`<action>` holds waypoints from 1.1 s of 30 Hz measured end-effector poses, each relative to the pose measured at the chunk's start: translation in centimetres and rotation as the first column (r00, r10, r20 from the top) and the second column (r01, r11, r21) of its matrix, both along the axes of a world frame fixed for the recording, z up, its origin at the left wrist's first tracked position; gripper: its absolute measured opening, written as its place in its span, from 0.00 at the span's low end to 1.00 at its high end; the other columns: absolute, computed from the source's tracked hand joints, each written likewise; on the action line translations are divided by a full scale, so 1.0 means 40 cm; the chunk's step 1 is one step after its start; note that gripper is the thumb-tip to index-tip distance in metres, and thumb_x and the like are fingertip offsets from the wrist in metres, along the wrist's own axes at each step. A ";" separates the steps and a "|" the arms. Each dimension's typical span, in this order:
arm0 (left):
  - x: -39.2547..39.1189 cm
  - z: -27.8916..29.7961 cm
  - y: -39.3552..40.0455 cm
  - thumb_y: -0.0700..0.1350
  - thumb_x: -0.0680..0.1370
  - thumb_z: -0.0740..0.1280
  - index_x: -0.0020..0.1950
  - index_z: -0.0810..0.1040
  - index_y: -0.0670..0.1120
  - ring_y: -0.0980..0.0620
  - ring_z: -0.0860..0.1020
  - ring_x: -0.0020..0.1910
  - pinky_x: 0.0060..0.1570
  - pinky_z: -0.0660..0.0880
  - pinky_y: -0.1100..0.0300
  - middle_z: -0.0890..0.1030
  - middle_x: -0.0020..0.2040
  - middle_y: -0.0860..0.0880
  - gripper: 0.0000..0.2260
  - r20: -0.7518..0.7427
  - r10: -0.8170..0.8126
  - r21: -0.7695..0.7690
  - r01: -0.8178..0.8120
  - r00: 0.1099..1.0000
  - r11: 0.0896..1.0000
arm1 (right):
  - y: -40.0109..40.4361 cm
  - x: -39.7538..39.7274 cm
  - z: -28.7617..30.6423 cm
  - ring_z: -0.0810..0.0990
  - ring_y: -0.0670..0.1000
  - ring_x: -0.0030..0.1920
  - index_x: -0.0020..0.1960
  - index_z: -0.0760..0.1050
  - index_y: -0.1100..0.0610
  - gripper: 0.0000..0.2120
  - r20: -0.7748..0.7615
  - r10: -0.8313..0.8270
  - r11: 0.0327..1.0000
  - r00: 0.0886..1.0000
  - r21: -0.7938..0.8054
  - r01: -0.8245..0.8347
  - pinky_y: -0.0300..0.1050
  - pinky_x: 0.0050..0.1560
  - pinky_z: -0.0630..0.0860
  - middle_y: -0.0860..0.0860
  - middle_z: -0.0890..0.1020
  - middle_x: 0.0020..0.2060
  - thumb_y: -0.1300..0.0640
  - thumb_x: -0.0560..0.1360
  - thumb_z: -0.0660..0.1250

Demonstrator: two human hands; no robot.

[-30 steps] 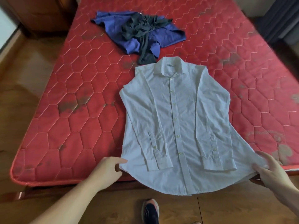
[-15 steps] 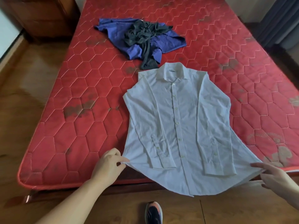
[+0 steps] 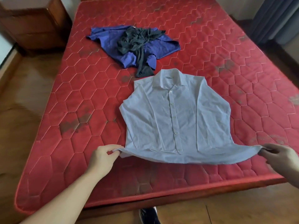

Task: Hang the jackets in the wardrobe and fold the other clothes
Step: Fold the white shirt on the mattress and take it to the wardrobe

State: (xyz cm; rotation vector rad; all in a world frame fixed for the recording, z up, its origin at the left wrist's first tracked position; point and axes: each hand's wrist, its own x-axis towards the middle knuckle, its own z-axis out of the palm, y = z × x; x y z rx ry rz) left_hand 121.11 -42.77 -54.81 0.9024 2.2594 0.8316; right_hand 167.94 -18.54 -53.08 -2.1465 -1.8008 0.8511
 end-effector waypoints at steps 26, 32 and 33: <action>-0.226 -0.267 0.532 0.49 0.74 0.73 0.49 0.81 0.45 0.48 0.82 0.49 0.49 0.77 0.51 0.84 0.47 0.46 0.09 0.361 0.267 -0.255 -0.181 0.894 0.950 | 0.529 -0.419 -0.185 0.70 0.58 0.66 0.65 0.72 0.48 0.25 0.460 0.535 0.844 0.708 -0.254 -0.473 0.56 0.62 0.66 0.52 0.72 0.66 0.42 0.70 0.71; -0.211 -0.275 0.579 0.43 0.75 0.72 0.43 0.81 0.48 0.53 0.77 0.39 0.36 0.70 0.62 0.80 0.39 0.51 0.02 0.300 0.289 -0.163 -0.250 0.909 0.954 | 0.570 -0.414 -0.278 0.75 0.50 0.44 0.51 0.80 0.48 0.09 0.375 0.691 0.715 0.617 -0.228 -0.661 0.50 0.51 0.70 0.43 0.75 0.40 0.49 0.72 0.69; -0.216 -0.264 0.591 0.44 0.76 0.71 0.43 0.80 0.50 0.54 0.76 0.40 0.37 0.70 0.63 0.80 0.41 0.52 0.03 0.302 0.277 -0.142 -0.244 0.912 0.959 | 0.583 -0.412 -0.284 0.76 0.52 0.43 0.46 0.81 0.50 0.04 0.312 0.651 0.755 0.692 -0.171 -0.633 0.51 0.50 0.71 0.44 0.75 0.39 0.52 0.73 0.70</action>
